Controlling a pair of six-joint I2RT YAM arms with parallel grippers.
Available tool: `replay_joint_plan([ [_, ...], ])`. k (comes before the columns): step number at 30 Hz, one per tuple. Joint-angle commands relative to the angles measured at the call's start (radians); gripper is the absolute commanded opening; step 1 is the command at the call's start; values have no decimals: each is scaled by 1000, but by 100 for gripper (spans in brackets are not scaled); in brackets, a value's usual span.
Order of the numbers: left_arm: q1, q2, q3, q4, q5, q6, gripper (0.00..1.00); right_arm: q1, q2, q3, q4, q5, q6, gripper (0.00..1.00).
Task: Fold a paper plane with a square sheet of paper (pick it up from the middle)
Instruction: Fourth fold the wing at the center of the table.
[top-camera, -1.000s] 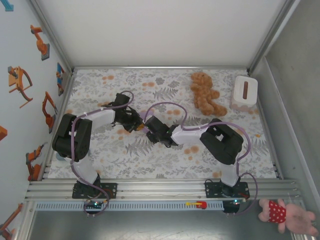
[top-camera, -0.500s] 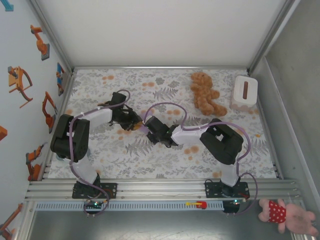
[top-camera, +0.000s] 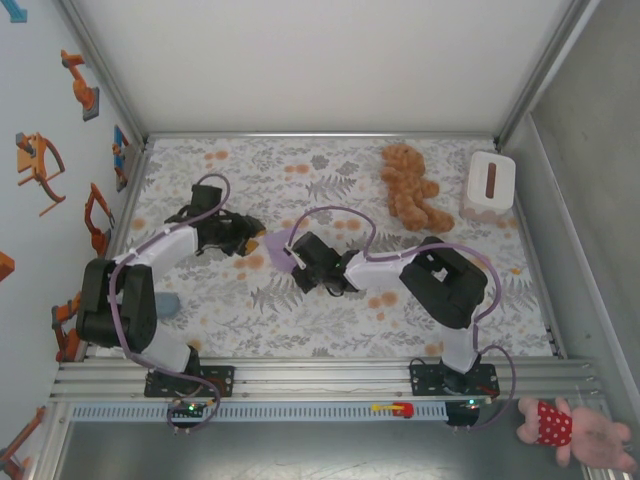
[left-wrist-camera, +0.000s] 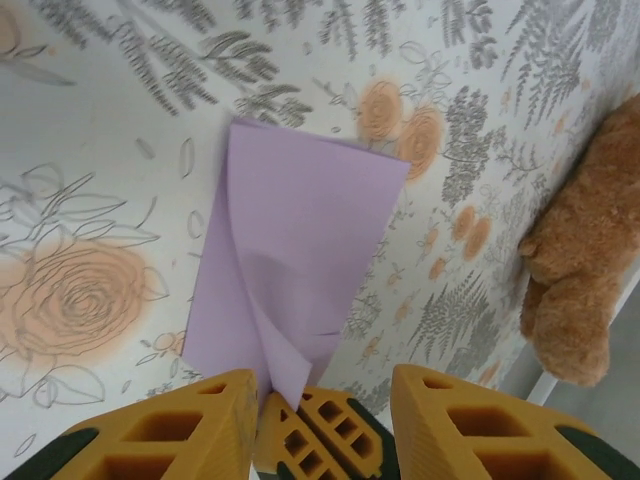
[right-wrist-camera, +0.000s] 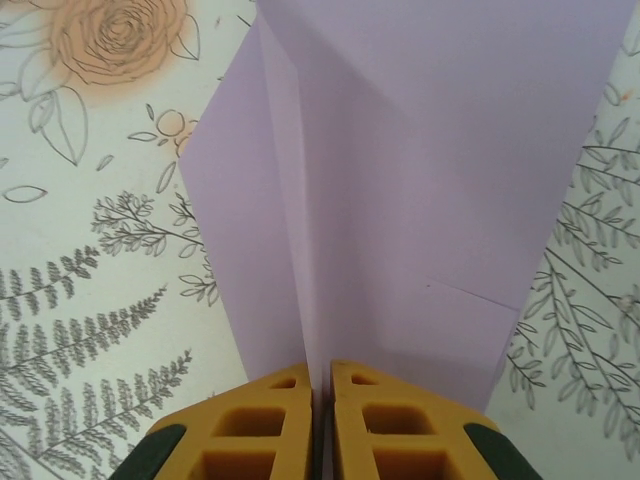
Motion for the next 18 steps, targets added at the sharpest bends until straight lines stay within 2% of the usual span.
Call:
replay_joint_plan([
  [1, -10, -32, -63, 83, 33, -48, 40, -26, -8, -28, 21, -121, 56, 11],
  [10, -73, -94, -178, 204, 15, -92, 41, -101, 7, -38, 115, -382, 198, 10],
  [18, -133, -65, -226, 292, 4, -112, 42, -162, 42, -60, 245, -524, 364, 8],
])
